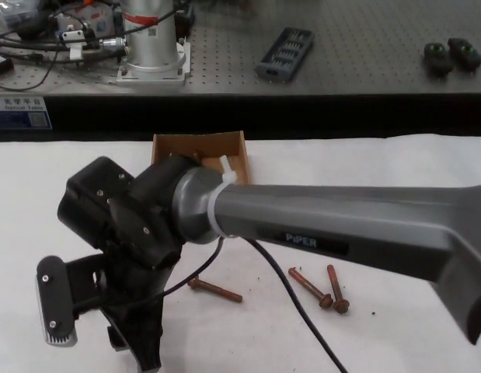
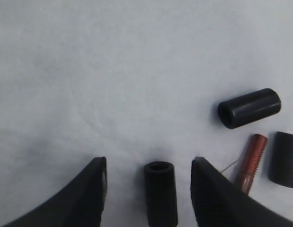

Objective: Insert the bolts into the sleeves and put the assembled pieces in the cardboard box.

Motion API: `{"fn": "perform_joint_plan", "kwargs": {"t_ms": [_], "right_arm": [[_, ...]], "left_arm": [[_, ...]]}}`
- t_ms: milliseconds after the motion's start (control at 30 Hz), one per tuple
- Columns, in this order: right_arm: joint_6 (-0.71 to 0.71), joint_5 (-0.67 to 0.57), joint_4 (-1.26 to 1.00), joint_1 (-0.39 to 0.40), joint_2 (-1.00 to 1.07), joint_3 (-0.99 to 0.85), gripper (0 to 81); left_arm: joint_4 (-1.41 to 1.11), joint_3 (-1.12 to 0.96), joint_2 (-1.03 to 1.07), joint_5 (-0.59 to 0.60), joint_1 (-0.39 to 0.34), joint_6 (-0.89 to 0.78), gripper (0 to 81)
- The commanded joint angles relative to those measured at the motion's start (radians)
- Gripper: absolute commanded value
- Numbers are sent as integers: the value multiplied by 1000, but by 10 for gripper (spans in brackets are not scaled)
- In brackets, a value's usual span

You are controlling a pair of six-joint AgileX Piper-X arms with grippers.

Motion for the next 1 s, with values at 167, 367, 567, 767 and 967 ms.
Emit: {"fn": "perform_joint_plan", "kwargs": {"t_ms": [167,367,567,767,967], "right_arm": [[-7,-8,-2,-29,19,3,401],[-7,-8,-10,-51,18,3,372],[-7,-8,-11,-61,18,3,237],[-7,-8,-2,-55,18,3,215],[-7,-38,49,-38,18,3,217]], "left_arm": [[3,-11,-8,-8,0,-7,409],[3,-11,-8,-8,0,-7,409],[3,-11,-8,-8,0,-7,409],[3,-11,-8,-8,0,-7,409],[3,-11,-8,-8,0,-7,409]]}}
